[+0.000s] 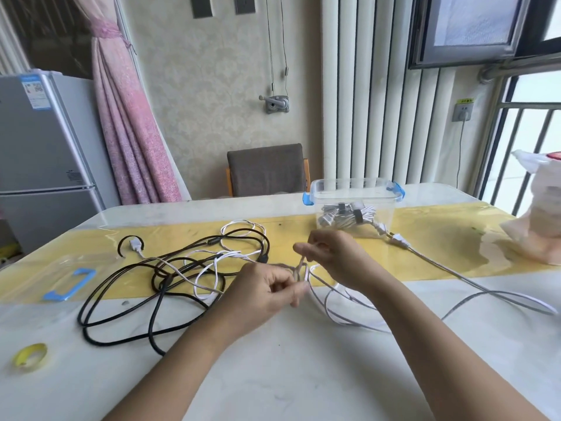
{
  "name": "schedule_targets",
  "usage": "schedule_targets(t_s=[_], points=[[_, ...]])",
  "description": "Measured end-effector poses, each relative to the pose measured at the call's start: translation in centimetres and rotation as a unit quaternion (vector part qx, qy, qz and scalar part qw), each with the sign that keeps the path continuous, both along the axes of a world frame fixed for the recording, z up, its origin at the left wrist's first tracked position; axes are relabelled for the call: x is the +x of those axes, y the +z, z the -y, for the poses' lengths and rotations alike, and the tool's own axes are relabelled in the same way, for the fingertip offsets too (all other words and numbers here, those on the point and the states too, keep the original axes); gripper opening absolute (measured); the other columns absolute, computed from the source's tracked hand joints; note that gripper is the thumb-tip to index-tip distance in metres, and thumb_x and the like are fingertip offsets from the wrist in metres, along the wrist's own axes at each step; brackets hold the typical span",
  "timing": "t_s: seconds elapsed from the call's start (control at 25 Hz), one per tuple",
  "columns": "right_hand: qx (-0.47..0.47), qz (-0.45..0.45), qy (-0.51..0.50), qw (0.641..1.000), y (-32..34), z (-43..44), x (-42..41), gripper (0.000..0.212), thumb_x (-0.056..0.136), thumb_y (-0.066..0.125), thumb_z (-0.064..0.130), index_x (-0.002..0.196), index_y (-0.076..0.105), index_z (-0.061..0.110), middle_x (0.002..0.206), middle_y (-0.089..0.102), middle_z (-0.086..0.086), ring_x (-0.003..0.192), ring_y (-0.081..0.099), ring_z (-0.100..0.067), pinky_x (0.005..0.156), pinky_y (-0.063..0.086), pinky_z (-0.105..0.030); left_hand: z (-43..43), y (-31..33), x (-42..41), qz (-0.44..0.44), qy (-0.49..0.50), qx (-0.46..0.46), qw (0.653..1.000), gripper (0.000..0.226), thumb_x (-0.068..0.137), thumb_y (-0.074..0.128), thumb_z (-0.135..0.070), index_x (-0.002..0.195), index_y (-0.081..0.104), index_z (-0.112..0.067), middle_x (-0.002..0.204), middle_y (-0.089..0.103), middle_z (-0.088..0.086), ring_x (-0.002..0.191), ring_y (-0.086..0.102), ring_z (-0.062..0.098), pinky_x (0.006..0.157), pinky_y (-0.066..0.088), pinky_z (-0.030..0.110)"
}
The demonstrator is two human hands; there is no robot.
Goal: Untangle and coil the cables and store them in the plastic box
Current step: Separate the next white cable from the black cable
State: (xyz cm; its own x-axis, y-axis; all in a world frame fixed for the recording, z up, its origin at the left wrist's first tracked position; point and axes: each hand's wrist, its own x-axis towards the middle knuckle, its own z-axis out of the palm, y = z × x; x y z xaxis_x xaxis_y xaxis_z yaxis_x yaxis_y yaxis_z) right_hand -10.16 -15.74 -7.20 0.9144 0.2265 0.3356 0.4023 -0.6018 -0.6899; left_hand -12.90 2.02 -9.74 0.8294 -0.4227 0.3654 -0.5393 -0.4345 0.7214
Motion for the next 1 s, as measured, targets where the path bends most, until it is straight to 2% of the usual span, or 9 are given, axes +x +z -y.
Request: schedule_targets(t_s=[0.12, 0.2, 0.32, 0.44, 0.52, 0.6, 0.72, 0.88, 1.0], points=[[0.227, 0.094, -0.093, 0.965, 1.0, 0.2, 0.0, 0.035, 0.09, 0.06, 0.03, 0.063, 0.053, 0.01, 0.054, 0.049, 0.006, 0.047, 0.038, -0.001, 0.047, 0.029, -0.015, -0.8, 1.0, 0.0, -0.123, -0.04, 0.092, 0.987, 0.033, 0.084, 0.068, -0.039, 0.056, 0.068, -0.021, 0.042, 0.042, -0.006, 0.044, 0.036, 0.007, 0.049, 0.028, 0.02], [0.331, 0.132, -0.157, 0.921, 1.6, 1.3, 0.1, 0.037, 0.092, 0.058, 0.028, 0.064, 0.051, 0.006, 0.055, 0.045, 0.001, 0.049, 0.035, -0.003, 0.047, 0.028, -0.017, -2.7, 2.0, 0.7, -0.119, 0.043, 0.119, 0.985, 0.034, 0.084, 0.068, -0.037, 0.056, 0.069, -0.018, 0.04, 0.04, -0.007, 0.042, 0.033, 0.005, 0.046, 0.026, 0.02], [0.344, 0.164, -0.211, 0.9, 1.6, 2.1, 0.4, 0.042, 0.092, 0.058, 0.031, 0.065, 0.049, 0.0, 0.056, 0.043, -0.005, 0.052, 0.033, -0.007, 0.048, 0.026, -0.021, -5.5, 3.5, 1.0, 0.005, 0.234, 0.131, 0.963, 0.032, 0.082, 0.069, -0.035, 0.055, 0.067, -0.018, 0.037, 0.041, -0.008, 0.038, 0.034, 0.007, 0.043, 0.023, 0.02], [0.355, 0.196, -0.243, 0.881, 1.9, 2.2, 0.1, 0.04, 0.092, 0.057, 0.032, 0.065, 0.054, 0.004, 0.058, 0.055, -0.005, 0.051, 0.039, -0.006, 0.049, 0.03, -0.018, -7.4, 4.4, 0.7, 0.186, 0.429, 0.075, 0.881, 0.026, 0.081, 0.071, -0.033, 0.065, 0.069, -0.012, 0.058, 0.066, 0.002, 0.059, 0.06, 0.023, 0.055, 0.036, 0.028], [0.349, 0.207, -0.278, 0.871, 2.1, 3.1, 0.2, 0.039, 0.092, 0.057, 0.033, 0.067, 0.056, 0.003, 0.06, 0.058, -0.003, 0.053, 0.043, -0.008, 0.052, 0.034, -0.021, -7.9, 4.5, 0.8, 0.245, 0.473, 0.046, 0.845, 0.025, 0.082, 0.071, -0.029, 0.07, 0.071, -0.008, 0.066, 0.069, 0.012, 0.067, 0.063, 0.034, 0.059, 0.038, 0.031], [0.272, 0.191, -0.324, 0.885, 2.0, 4.7, 0.6, 0.039, 0.092, 0.056, 0.034, 0.069, 0.058, 0.002, 0.064, 0.062, -0.007, 0.059, 0.051, -0.019, 0.058, 0.037, -0.031, -7.9, 4.1, 1.0, 0.179, 0.413, 0.048, 0.892, 0.025, 0.081, 0.071, -0.03, 0.062, 0.07, -0.015, 0.053, 0.063, 0.002, 0.059, 0.061, 0.025, 0.055, 0.037, 0.028], [-0.022, 0.052, -0.363, 0.93, 0.6, 6.1, 1.3, 0.034, 0.091, 0.056, 0.034, 0.074, 0.06, 0.005, 0.079, 0.065, -0.016, 0.08, 0.057, -0.035, 0.061, 0.033, -0.033, -6.8, 2.8, 1.1, -0.053, 0.198, 0.146, 0.968, 0.032, 0.084, 0.067, -0.036, 0.055, 0.071, -0.023, 0.047, 0.059, -0.007, 0.046, 0.049, 0.004, 0.053, 0.038, 0.023], [-0.363, -0.055, -0.232, 0.901, -1.3, 4.1, 1.4, 0.022, 0.09, 0.049, 0.015, 0.102, 0.067, 0.013, 0.109, 0.065, -0.009, 0.109, 0.054, -0.029, 0.101, 0.032, -0.039, -4.7, 1.9, 0.7, -0.212, 0.045, 0.212, 0.953, 0.039, 0.094, 0.054, -0.035, 0.065, 0.074, -0.017, 0.054, 0.064, -0.007, 0.05, 0.055, 0.003, 0.054, 0.043, 0.018], [-0.382, -0.064, -0.083, 0.918, -1.3, 2.7, 0.5, 0.044, 0.084, 0.041, 0.0, 0.116, 0.064, 0.019, 0.117, 0.062, -0.006, 0.116, 0.049, -0.026, 0.105, 0.031, -0.034, -3.7, 1.4, 0.4, -0.258, 0.031, 0.184, 0.948, 0.026, 0.09, 0.062, -0.023, 0.071, 0.072, -0.009, 0.061, 0.068, 0.0, 0.052, 0.06, 0.009, 0.054, 0.048, 0.019]])
